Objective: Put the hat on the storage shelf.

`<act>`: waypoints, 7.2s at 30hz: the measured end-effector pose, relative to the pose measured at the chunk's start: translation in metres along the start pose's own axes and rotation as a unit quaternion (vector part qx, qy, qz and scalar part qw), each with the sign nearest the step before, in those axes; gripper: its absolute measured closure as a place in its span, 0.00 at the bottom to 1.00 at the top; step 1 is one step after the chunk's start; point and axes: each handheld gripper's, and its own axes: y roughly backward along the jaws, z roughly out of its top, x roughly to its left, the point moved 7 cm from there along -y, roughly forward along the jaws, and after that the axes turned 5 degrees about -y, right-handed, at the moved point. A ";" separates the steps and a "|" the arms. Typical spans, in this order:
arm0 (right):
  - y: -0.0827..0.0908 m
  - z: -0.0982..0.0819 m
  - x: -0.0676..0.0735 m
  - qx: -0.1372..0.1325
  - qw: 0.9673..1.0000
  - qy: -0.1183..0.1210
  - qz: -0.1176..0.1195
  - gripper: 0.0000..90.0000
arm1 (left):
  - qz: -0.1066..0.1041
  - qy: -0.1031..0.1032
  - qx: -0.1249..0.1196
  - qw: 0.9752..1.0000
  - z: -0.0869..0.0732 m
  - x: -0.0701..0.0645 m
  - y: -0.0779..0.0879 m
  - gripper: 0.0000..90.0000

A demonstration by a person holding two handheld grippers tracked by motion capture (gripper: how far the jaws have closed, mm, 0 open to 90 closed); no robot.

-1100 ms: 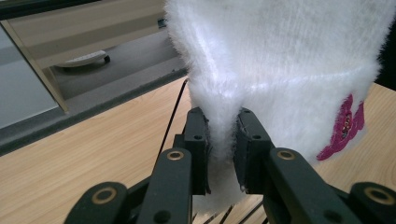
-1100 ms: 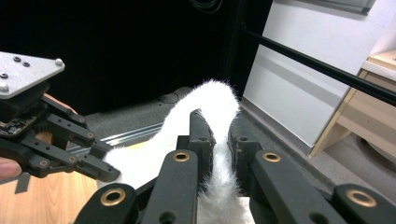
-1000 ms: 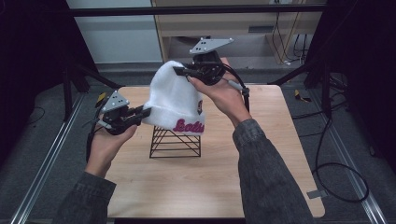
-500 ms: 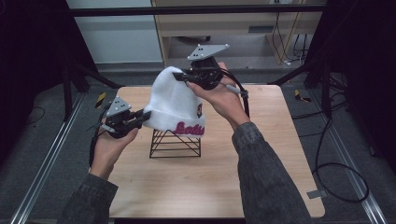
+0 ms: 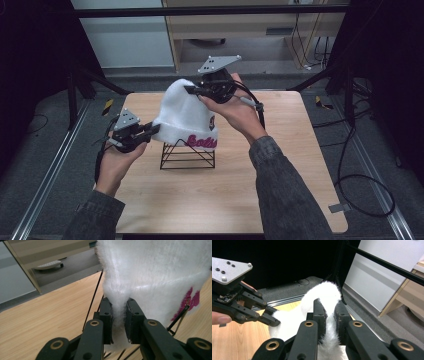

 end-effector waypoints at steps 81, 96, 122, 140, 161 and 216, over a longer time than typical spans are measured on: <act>-0.042 -0.074 0.051 0.128 0.991 0.015 0.041 0.91 | -0.024 0.030 0.076 0.996 -0.109 -0.003 -0.018 0.93; -0.044 -0.080 0.052 0.134 0.990 0.012 0.043 0.89 | -0.023 0.029 0.082 0.996 -0.112 -0.004 -0.018 0.93; -0.040 -0.081 0.054 0.138 0.989 0.013 0.046 0.80 | -0.018 0.028 0.093 0.995 -0.123 -0.002 -0.017 0.90; -0.026 -0.080 0.050 0.120 0.992 -0.009 0.030 0.47 | 0.022 0.044 0.074 0.996 -0.117 0.008 -0.001 0.22; 0.043 -0.097 -0.002 0.069 0.989 -0.059 -0.115 0.10 | -0.003 0.044 0.104 0.994 -0.141 0.005 0.010 0.03; 0.084 -0.343 -0.028 0.173 0.941 -0.237 -0.166 0.13 | -0.010 0.055 0.138 0.989 -0.194 0.007 -0.004 0.03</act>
